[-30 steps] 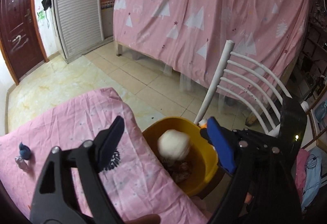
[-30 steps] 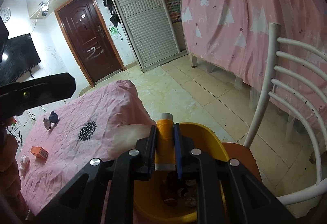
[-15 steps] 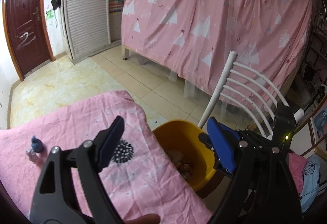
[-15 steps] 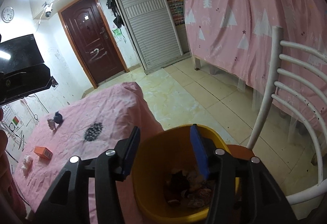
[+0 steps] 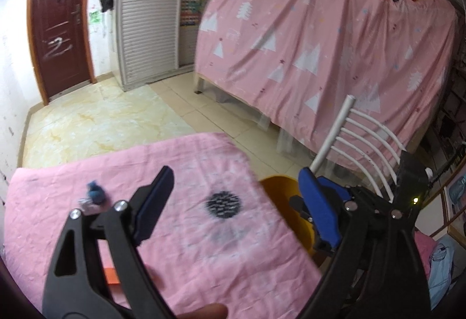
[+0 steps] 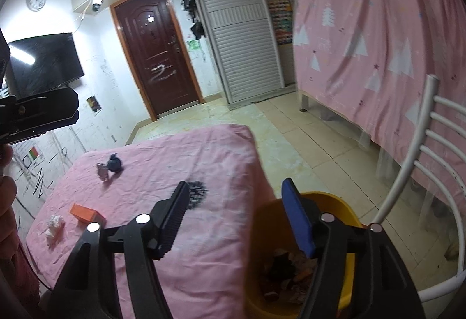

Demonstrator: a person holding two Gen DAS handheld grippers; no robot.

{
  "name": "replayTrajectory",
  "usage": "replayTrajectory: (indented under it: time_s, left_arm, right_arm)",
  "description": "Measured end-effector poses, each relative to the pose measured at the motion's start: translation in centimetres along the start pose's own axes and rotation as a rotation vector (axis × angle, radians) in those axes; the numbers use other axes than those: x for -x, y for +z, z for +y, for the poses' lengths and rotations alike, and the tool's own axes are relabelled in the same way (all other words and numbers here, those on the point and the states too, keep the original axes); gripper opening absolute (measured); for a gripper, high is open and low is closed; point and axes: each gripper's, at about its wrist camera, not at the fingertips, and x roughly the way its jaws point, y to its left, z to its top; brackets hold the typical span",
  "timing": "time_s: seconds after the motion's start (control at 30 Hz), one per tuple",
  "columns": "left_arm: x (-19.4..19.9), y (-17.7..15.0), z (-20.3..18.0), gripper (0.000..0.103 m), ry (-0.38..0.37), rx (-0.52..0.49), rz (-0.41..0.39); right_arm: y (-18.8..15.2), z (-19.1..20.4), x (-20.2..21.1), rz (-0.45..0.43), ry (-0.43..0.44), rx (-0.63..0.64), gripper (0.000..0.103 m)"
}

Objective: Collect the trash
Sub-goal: 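Grasp the white tissue with the left tool while the right tool grasps the orange box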

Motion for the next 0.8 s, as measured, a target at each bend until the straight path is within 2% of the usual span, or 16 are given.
replayTrajectory:
  time_s: [0.13,0.27,0.43,0.8]
  left_arm:
    - [2.3,-0.6,3.5,0.085,0.056,0.028,-0.02]
    - [4.1,-1.5,6.6,0.086,0.151,0.032,-0.034]
    - [5.8,-3.6,10.5,0.086,0.208,0.048,-0.028]
    - [7.4,-11.2,17.0,0.09,0.27,0.084,0.069]
  right_arm:
    - [0.4,2.9,-0.7,0.013,0.032,0.053,0.065]
    - [0.4,5.6,-1.6,0.029,0.063,0.098,0.067]
    - [0.2,9.3,-3.0,0.061,0.115,0.159,0.068]
    - [-1.2,16.1,-6.5,0.146,0.185,0.262,0.07]
